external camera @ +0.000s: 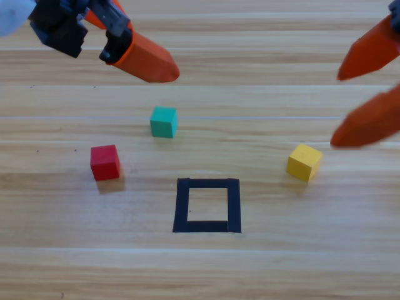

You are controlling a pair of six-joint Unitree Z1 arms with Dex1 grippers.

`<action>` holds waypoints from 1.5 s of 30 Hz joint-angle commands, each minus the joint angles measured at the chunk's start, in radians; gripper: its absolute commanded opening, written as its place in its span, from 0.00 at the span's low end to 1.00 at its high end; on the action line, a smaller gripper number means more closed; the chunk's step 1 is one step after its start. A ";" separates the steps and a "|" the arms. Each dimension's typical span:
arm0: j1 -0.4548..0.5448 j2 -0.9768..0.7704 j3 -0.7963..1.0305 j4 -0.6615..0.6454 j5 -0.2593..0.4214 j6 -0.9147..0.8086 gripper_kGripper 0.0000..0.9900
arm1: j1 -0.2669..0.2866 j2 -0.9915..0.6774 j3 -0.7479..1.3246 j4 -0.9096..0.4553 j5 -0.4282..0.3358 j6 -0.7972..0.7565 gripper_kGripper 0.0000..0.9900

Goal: Stack the blocks in the rectangular block: red at the bottom, yellow in the middle, green on top

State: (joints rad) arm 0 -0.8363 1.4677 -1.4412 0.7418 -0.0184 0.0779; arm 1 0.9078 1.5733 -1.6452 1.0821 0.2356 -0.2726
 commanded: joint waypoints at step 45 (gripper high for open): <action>0.379 0.631 -0.062 0.111 0.106 -0.602 1.00 | -0.188 0.720 -0.140 -0.050 -0.352 0.050 0.96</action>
State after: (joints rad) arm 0 -0.4563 2.0311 -1.4923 0.8382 0.1038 -0.4906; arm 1 0.7562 2.2015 -1.7767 1.0597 -0.1121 -0.2186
